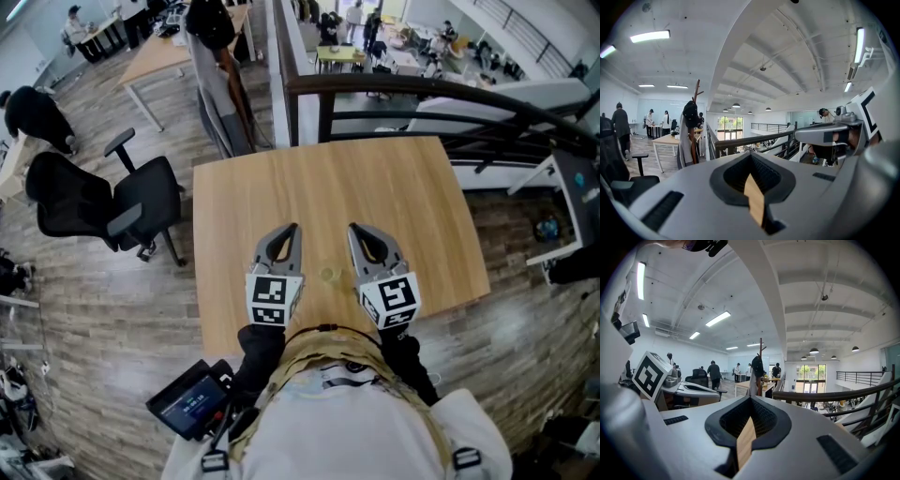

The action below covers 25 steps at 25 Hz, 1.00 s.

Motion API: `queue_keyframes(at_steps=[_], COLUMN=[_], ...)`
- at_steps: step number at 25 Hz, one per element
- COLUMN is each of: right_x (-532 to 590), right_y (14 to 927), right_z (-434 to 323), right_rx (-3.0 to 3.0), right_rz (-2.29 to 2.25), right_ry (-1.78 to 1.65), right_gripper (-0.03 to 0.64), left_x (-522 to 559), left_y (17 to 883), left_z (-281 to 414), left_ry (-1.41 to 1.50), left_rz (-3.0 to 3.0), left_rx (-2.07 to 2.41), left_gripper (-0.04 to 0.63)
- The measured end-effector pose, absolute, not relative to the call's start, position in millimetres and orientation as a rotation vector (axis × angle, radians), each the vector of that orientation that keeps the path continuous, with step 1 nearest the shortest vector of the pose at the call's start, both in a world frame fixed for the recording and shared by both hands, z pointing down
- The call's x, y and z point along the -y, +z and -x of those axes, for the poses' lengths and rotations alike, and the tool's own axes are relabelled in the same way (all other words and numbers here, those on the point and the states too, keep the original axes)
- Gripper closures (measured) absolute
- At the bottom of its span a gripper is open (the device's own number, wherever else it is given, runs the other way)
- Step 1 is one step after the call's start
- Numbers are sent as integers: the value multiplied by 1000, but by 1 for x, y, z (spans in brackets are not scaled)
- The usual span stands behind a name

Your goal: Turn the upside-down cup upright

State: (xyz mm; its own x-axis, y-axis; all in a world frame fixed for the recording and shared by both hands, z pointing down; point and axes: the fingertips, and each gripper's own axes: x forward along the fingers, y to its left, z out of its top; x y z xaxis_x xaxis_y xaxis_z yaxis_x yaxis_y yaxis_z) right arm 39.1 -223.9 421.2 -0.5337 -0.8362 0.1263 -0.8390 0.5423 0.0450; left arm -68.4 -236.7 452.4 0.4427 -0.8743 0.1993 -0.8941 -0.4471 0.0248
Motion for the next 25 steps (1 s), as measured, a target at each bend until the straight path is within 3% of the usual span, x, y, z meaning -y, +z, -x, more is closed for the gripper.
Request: queue_keyframes(at_steps=[25], right_x=[221], right_y=[423], right_z=[-41], right_rx=[2632], right_rz=[-1474], right_ry=[32], right_gripper=[597], left_x=[236], left_y=[459], left_z=[60], left_ry=[276], left_rz=[-2591], left_rx=[1509], left_gripper=[594])
